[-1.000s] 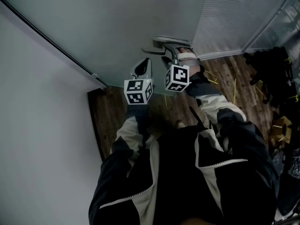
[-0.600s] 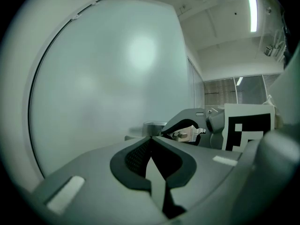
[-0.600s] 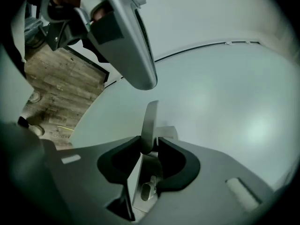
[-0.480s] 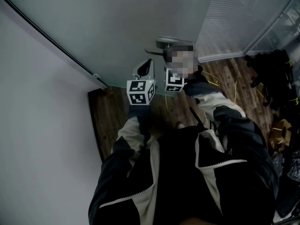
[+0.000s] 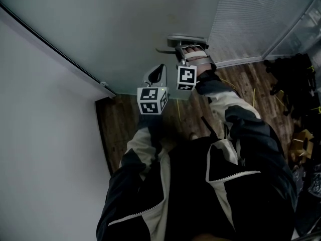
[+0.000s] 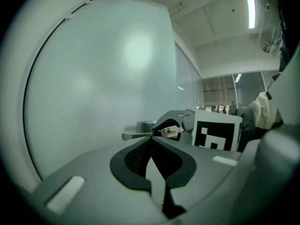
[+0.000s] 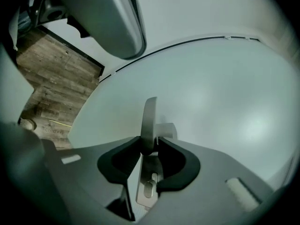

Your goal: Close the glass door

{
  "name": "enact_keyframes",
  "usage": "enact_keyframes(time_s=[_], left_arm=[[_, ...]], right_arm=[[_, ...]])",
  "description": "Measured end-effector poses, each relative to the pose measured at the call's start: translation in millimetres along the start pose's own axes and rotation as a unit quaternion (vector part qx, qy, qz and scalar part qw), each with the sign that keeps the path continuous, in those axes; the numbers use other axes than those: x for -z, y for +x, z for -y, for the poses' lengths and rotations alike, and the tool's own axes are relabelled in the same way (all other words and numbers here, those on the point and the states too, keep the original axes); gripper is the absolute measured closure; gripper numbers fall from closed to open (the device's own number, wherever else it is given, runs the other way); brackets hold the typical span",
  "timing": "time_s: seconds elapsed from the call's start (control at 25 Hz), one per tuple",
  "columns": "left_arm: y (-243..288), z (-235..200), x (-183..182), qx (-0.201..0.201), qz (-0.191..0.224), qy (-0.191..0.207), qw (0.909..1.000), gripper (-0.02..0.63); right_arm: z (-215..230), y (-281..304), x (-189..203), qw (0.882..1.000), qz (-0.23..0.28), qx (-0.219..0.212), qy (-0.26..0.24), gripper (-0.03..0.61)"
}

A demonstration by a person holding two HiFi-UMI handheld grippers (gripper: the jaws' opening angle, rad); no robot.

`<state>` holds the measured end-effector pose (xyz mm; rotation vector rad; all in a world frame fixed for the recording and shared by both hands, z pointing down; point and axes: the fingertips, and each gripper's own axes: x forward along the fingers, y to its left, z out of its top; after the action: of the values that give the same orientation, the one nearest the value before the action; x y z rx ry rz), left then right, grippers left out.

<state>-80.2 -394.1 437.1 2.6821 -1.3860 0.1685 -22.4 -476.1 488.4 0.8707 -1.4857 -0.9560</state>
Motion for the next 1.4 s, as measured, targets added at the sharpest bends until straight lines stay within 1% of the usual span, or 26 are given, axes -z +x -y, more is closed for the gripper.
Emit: enact_keyframes(time_s=[0.12,0.2,0.28,0.4,0.6,0.84,1.04,1.16,1.24,1.4], left_arm=[[2.2,1.8,-4.5,-0.003,0.006,-0.01,0.9999,0.611],[4.4,2.7,-6.5,-0.007,0.009,-0.004,0.9999,0.611],[3.5,3.5,1.0,-0.017,0.004,0.002,0.9998,0.611],[7.7,1.7,10.5,-0.028,0.0,-0.007,0.9996,0.611],[24.9,-0.8,-2.0,-0.041,-0.008,0.007,0.9991,0.611],[29.3,-1.9,-4.7,-0.066,-0.01,0.024,0.9975,0.611],[21.5,0.0,1.6,-0.088,-0.011,0.029,0.9956,0.611],[17.1,-10.9,9.9,-0.105,-0.026,0.022,0.9939,0.611],[14.5,-19.0,13.1,-0.113,-0.032,0.016,0.993,0.611],[5.3,-22.2,27.2,-0.124,-0.042,0.013,0.9912,0.611]], right_arm=[[5.9,16.8,8.4,1.0,0.0,0.005,-0.009,0.459],[9.9,29.5,14.6,1.0,0.002,0.015,-0.019,0.46],[8.4,40.9,18.8,0.999,0.005,0.021,-0.027,0.46],[11.8,66.1,26.0,0.999,0.005,0.025,-0.044,0.459],[42.6,113.7,42.1,0.998,-0.001,0.027,-0.061,0.462],[65.4,162.9,57.7,0.996,-0.008,0.02,-0.09,0.462],[74.0,197.2,65.7,0.995,-0.024,0.003,-0.093,0.466],[83.5,216.8,69.2,0.994,-0.032,0.001,-0.105,0.469],[90.7,228.5,70.3,0.994,-0.034,0.0,-0.102,0.469],[98.2,241.4,68.4,0.995,-0.035,0.002,-0.095,0.471]])
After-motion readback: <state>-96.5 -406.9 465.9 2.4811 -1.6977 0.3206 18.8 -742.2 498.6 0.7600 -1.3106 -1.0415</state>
